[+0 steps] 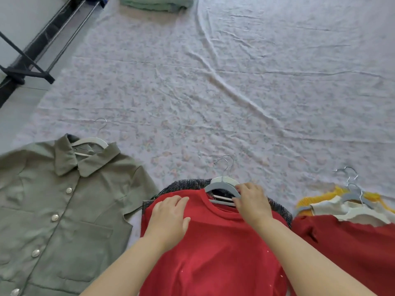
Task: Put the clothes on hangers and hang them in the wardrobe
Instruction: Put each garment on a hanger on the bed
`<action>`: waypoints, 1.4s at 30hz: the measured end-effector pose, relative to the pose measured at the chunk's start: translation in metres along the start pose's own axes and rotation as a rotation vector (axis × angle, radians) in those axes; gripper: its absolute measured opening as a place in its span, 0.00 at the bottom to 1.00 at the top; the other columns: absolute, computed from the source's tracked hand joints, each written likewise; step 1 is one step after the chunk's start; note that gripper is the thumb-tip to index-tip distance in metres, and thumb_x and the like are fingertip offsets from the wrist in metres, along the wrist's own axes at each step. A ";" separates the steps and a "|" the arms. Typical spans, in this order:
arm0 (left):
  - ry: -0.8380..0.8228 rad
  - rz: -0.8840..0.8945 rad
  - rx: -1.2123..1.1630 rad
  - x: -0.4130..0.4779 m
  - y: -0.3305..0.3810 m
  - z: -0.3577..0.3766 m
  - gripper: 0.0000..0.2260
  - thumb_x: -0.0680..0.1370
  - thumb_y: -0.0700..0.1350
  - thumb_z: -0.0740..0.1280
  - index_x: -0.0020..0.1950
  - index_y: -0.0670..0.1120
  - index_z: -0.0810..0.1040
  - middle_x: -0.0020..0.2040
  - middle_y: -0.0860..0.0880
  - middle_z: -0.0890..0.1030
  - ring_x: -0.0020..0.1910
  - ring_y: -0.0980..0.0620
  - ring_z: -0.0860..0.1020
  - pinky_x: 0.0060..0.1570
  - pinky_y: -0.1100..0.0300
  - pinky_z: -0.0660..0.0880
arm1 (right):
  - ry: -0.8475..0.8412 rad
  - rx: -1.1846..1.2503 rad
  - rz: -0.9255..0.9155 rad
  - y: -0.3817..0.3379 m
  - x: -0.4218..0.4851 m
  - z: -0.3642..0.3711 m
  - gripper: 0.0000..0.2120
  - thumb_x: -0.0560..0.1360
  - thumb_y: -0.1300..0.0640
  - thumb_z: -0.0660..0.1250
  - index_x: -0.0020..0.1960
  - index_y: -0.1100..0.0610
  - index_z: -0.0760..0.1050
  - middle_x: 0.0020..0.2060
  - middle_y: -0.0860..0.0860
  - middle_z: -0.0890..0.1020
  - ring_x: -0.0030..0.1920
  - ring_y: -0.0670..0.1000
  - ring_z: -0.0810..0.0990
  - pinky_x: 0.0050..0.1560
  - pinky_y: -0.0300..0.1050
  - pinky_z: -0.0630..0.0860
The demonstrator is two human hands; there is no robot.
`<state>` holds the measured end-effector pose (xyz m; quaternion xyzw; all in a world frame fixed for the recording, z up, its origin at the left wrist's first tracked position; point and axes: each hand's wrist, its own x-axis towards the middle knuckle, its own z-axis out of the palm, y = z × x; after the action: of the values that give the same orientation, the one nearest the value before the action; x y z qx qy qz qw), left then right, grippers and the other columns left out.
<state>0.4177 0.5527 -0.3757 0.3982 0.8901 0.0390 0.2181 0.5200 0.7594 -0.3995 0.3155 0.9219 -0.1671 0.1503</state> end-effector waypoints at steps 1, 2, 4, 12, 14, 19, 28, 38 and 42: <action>0.000 0.004 0.004 0.011 -0.003 0.010 0.25 0.78 0.54 0.57 0.74 0.50 0.58 0.69 0.53 0.65 0.68 0.54 0.63 0.66 0.60 0.58 | 0.013 -0.011 0.011 0.002 0.009 0.010 0.20 0.77 0.48 0.62 0.66 0.53 0.67 0.62 0.50 0.71 0.64 0.53 0.65 0.62 0.44 0.64; -0.002 0.007 0.004 0.020 -0.006 0.019 0.25 0.78 0.54 0.57 0.74 0.50 0.58 0.70 0.53 0.64 0.69 0.53 0.62 0.66 0.59 0.58 | 0.023 -0.018 0.019 0.005 0.017 0.020 0.21 0.76 0.47 0.62 0.67 0.54 0.66 0.62 0.50 0.71 0.64 0.53 0.65 0.63 0.44 0.64; 0.001 0.011 -0.002 0.035 -0.011 0.033 0.26 0.78 0.54 0.58 0.74 0.50 0.58 0.70 0.52 0.64 0.69 0.53 0.62 0.67 0.58 0.58 | 0.033 -0.017 0.027 0.009 0.029 0.036 0.26 0.75 0.44 0.63 0.68 0.54 0.64 0.64 0.50 0.69 0.65 0.52 0.64 0.64 0.44 0.62; 0.046 0.015 -0.049 0.069 -0.013 0.053 0.26 0.78 0.53 0.58 0.74 0.50 0.56 0.72 0.51 0.60 0.71 0.52 0.57 0.69 0.57 0.53 | 0.079 0.130 0.060 0.022 0.050 0.058 0.24 0.73 0.48 0.68 0.65 0.56 0.69 0.56 0.54 0.75 0.58 0.56 0.71 0.56 0.48 0.67; 0.062 0.020 -0.072 0.074 -0.011 0.051 0.26 0.78 0.53 0.59 0.74 0.49 0.57 0.70 0.51 0.62 0.70 0.52 0.59 0.68 0.57 0.54 | 0.126 0.216 0.045 0.022 0.046 0.055 0.20 0.73 0.51 0.69 0.63 0.56 0.73 0.54 0.54 0.76 0.56 0.56 0.72 0.54 0.48 0.68; 0.072 0.049 -0.094 0.076 -0.004 0.038 0.25 0.77 0.53 0.60 0.73 0.50 0.58 0.68 0.52 0.64 0.68 0.51 0.61 0.66 0.57 0.55 | 0.219 0.407 0.077 0.017 0.027 0.038 0.13 0.71 0.55 0.71 0.55 0.55 0.78 0.48 0.51 0.78 0.49 0.52 0.76 0.45 0.44 0.70; 0.012 0.050 -0.135 0.055 0.007 0.011 0.19 0.79 0.53 0.59 0.70 0.54 0.64 0.61 0.52 0.73 0.64 0.51 0.68 0.70 0.50 0.49 | 0.291 0.529 -0.050 -0.003 -0.022 -0.009 0.14 0.66 0.65 0.74 0.51 0.61 0.79 0.44 0.53 0.77 0.43 0.48 0.73 0.44 0.30 0.63; 0.266 0.085 -0.314 -0.040 0.017 -0.085 0.13 0.75 0.49 0.67 0.59 0.50 0.78 0.51 0.52 0.81 0.54 0.50 0.76 0.55 0.56 0.65 | 0.314 0.575 -0.137 -0.041 -0.097 -0.089 0.12 0.68 0.67 0.72 0.51 0.59 0.80 0.44 0.49 0.77 0.44 0.46 0.74 0.47 0.20 0.63; 0.384 0.054 -0.375 -0.087 0.018 -0.120 0.12 0.73 0.46 0.70 0.56 0.50 0.80 0.50 0.53 0.82 0.52 0.51 0.78 0.53 0.55 0.66 | 0.315 0.569 -0.221 -0.063 -0.132 -0.121 0.14 0.71 0.70 0.68 0.54 0.58 0.79 0.45 0.47 0.76 0.44 0.46 0.75 0.48 0.22 0.65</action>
<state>0.4312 0.5144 -0.2316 0.3596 0.8816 0.2837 0.1139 0.5589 0.6914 -0.2268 0.2649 0.8789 -0.3819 -0.1070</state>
